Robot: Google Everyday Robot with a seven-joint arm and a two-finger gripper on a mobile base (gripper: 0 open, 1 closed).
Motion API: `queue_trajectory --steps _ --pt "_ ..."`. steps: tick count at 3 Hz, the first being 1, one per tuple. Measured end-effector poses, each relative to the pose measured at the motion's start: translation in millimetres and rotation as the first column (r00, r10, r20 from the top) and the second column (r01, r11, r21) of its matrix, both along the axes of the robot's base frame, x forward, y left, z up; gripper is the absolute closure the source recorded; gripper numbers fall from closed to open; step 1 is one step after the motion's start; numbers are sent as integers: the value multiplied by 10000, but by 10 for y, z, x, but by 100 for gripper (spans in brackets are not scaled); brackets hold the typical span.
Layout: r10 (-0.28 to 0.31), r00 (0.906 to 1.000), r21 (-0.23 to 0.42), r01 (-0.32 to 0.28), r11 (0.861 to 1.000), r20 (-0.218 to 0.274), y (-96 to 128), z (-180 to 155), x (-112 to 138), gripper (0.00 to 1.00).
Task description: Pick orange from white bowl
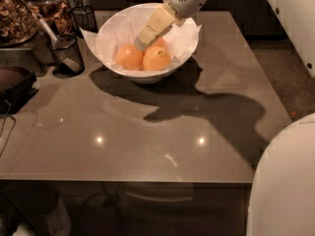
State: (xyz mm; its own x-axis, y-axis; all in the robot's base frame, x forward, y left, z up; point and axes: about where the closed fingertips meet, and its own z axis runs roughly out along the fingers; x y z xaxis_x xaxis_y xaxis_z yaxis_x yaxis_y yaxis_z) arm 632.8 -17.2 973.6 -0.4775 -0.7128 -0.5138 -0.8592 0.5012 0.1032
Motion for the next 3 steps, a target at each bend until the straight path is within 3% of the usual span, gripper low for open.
queue_trajectory --steps 1,3 --pt "-510 9986 411 505 9979 115 -58 -43 28 0" --pt "-1189 9917 478 1166 9920 483 -57 -106 162 0"
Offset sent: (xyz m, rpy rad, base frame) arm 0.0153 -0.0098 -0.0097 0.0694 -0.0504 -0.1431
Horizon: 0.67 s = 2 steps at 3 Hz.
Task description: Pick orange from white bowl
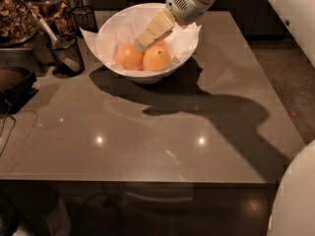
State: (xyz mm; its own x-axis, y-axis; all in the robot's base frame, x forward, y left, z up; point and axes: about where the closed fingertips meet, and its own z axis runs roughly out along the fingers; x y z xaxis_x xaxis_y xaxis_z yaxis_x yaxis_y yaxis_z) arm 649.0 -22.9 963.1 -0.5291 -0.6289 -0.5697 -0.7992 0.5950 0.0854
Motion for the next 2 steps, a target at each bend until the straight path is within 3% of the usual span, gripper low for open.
queue_trajectory --steps 2 --pt "-2 9996 -935 29 9956 285 84 -161 72 5"
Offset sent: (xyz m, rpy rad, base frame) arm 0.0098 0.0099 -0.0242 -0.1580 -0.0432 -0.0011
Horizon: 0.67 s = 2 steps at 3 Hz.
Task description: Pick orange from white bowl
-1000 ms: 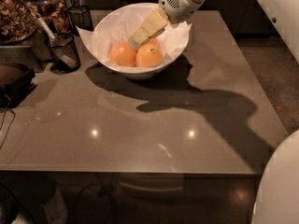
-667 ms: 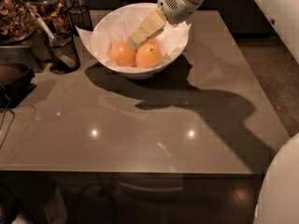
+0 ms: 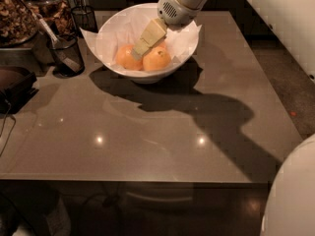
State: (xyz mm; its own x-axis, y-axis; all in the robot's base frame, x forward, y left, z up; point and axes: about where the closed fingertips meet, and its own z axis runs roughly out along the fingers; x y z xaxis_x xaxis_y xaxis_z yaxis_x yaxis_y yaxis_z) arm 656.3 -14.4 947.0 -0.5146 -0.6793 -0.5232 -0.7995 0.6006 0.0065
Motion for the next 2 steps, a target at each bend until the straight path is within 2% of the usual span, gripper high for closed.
queue_trajectory --steps 1,2 --pt "6 9999 -361 -10 9993 -109 14 -118 35 22" --pt "-35 9998 -582 24 9983 -184 -10 -190 87 25"
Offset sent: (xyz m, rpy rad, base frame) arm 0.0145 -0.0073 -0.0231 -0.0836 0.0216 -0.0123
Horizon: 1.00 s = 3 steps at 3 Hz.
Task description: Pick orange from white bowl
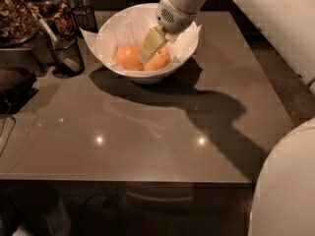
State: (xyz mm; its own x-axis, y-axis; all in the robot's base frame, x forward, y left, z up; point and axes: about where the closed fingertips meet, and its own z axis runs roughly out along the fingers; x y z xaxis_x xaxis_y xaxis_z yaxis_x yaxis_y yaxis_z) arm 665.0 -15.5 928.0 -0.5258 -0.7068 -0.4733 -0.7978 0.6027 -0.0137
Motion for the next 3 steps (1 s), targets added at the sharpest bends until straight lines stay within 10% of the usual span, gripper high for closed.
queue_trajectory --steps 3 --pt "-208 9985 -552 180 9983 -513 -23 -317 128 24"
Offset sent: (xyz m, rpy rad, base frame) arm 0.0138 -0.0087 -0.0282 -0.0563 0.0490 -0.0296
